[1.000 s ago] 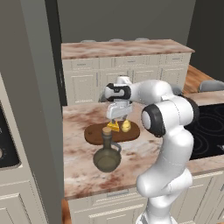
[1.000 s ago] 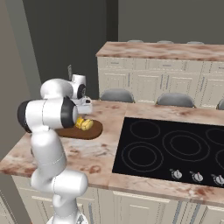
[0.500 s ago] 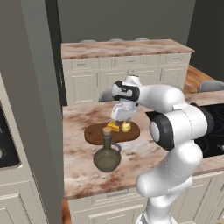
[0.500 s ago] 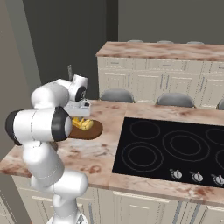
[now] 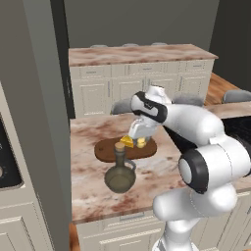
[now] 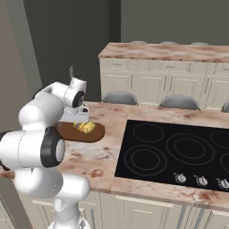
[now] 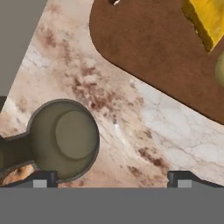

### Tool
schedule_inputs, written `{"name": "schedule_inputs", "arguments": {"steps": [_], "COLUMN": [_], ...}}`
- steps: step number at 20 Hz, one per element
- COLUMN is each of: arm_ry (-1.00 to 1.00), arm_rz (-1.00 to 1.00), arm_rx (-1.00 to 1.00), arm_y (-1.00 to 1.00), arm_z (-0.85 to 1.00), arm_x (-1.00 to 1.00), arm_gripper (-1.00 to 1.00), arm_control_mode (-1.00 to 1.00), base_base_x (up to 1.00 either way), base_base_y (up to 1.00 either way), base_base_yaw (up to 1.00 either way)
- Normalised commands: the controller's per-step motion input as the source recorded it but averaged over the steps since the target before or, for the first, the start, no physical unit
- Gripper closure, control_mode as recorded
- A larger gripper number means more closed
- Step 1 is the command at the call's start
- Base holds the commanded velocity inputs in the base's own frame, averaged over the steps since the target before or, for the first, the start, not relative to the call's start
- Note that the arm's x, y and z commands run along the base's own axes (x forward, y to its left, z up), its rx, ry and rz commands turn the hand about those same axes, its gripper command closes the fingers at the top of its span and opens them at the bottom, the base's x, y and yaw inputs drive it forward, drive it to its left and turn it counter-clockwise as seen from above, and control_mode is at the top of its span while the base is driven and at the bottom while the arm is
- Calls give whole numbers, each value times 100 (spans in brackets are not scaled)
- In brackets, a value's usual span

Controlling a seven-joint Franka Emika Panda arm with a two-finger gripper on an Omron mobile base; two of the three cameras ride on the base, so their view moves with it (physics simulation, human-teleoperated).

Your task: Retrieve the reheated potato from the microwave, then place the potato, cheese, and condiment on the cutting board.

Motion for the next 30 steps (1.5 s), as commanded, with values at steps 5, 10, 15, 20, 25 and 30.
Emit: {"name": "schedule_inputs", "arguments": {"steps": [5,10,15,20,25,30], "arm_ry": [0,0,-1,-6,-8,-2], "arm_rz": [0,5,16,17,8,3], "arm_rx": [0,0,0,0,0,0], "arm_y": [0,0,3,11,18,30], "arm_z": [32,28,14,13,21,10], "arm_x": [-48,-55,-59,-52,-43,-32], "arm_gripper": [-100,-100,-100,-100,-100,-100], "arm_control_mode": [-100,-100,-100,-100,-100,-100], "base_base_x": [0,0,0,0,0,0], "base_base_y": [0,0,0,0,0,0], "base_base_yaw": [0,0,0,0,0,0]}}
